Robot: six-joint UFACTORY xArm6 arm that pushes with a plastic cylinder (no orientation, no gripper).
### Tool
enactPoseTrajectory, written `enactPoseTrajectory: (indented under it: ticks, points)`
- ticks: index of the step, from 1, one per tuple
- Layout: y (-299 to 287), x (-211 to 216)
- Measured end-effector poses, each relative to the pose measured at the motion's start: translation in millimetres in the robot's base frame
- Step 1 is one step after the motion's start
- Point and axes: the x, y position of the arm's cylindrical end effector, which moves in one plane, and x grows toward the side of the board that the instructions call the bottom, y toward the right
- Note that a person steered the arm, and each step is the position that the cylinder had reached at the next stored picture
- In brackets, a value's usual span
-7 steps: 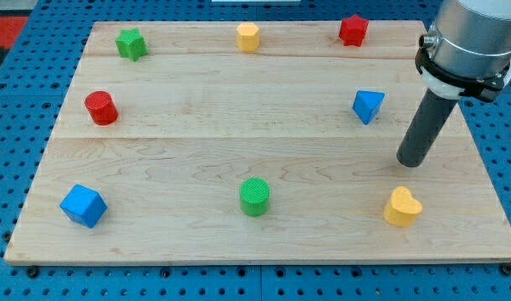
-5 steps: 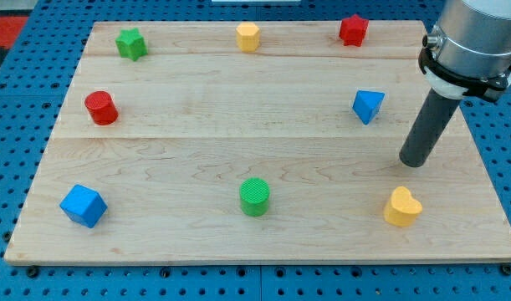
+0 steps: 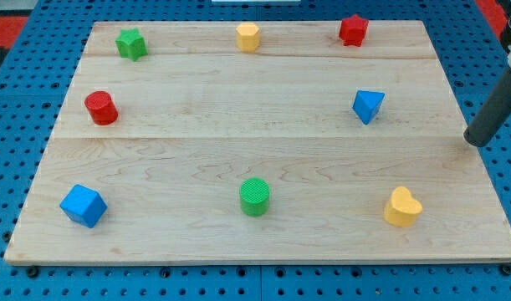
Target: Point at the blue triangle
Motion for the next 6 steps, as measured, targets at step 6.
enactPoseTrajectory:
  ticks: [6]
  points:
    - [-70, -63]
